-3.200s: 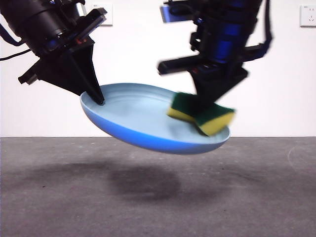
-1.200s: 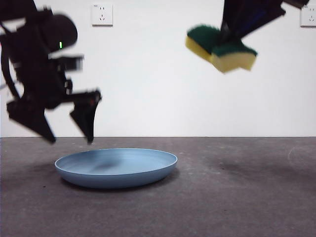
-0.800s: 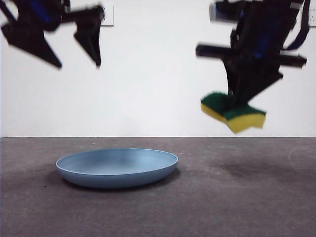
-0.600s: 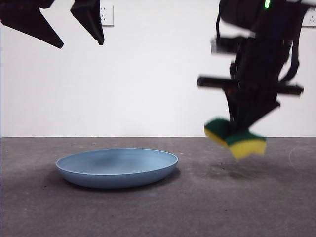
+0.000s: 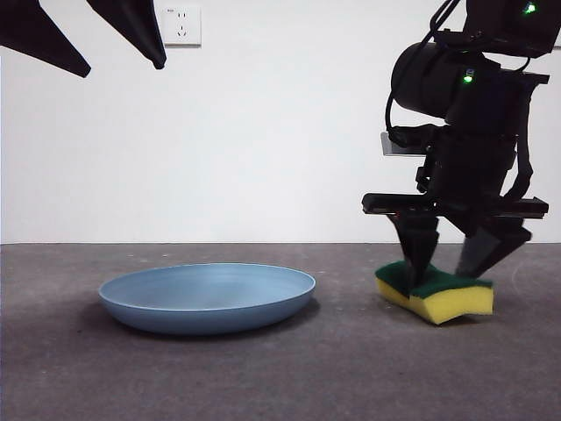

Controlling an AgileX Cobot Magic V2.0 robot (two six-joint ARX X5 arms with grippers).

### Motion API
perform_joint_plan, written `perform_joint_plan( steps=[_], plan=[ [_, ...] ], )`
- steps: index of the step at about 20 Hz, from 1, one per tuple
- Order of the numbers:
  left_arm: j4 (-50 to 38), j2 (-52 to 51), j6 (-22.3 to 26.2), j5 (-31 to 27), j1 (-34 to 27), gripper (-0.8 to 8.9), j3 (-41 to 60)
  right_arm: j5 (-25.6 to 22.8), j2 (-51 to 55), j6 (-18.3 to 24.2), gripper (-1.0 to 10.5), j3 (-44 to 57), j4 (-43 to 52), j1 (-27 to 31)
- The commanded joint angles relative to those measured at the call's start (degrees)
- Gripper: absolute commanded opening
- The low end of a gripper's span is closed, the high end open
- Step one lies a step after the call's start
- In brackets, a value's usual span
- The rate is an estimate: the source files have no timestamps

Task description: Pick up the plate,pick up the cloth,clean the plate with the cloth

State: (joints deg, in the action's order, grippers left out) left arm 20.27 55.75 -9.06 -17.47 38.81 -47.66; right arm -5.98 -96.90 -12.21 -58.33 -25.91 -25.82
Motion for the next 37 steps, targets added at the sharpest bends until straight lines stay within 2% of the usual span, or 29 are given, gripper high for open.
perform_joint_plan(
  steps=[1, 11, 19, 20, 21, 22, 23, 25, 28, 32, 37],
  plan=[
    [0.5, 0.13, 0.28, -0.33, 0.2, 4.4, 0.55, 0.04, -0.42, 0.31, 6.0, 0.35, 0.13, -0.07],
    [2.78, 0.15, 0.48, -0.33, 0.2, 4.39, 0.55, -0.22, 0.2, 0.57, 6.0, 0.35, 0.11, -0.07],
    [2.97, 0.15, 0.74, -0.59, 0.2, 4.35, 0.55, 0.02, 6.93, 0.74, 5.8, 0.33, -0.28, -0.07],
    [2.99, 0.15, 0.74, -0.92, 0.17, 4.06, 0.55, 0.02, 8.13, 0.76, 4.8, 0.33, -0.61, -0.11],
    [3.04, 0.15, 0.74, -1.88, 0.17, 2.98, 0.55, 0.04, 9.38, 1.27, 2.8, 0.33, -1.11, -0.11],
    [3.3, 0.15, 1.36, -2.45, 0.11, 1.06, 0.55, 0.04, 10.6, 2.05, 0.4, 0.33, -1.46, -0.13],
    [3.61, 0.15, 1.95, -2.62, 0.07, -0.08, 0.55, 0.04, 11.8, 2.69, 0.0, 0.33, -1.53, -0.15],
    [4.13, 0.15, 3.04, -3.5, 0.02, -0.09, 0.55, 0.31, 14.29, 2.93, -0.1, 0.35, -1.55, -0.17],
    [3.65, 0.13, 3.3, -3.52, -1.68, -0.09, 0.68, 4.37, 18.4, 4.26, -0.1, 0.87, 0.7, -0.63],
    [-4.31, -4.37, 3.41, -3.15, -5.73, -0.1, 6.88, 3.87, 26.93, 4.37, -0.1, 6.36, 9.18, -5.44],
    [-13.29, -16.59, 2.14, 2.45, -10.8, -0.09, 19.1, -3.23, 36.81, 5.64, -0.1, 16.68, 17.99, -12.33]
  ],
)
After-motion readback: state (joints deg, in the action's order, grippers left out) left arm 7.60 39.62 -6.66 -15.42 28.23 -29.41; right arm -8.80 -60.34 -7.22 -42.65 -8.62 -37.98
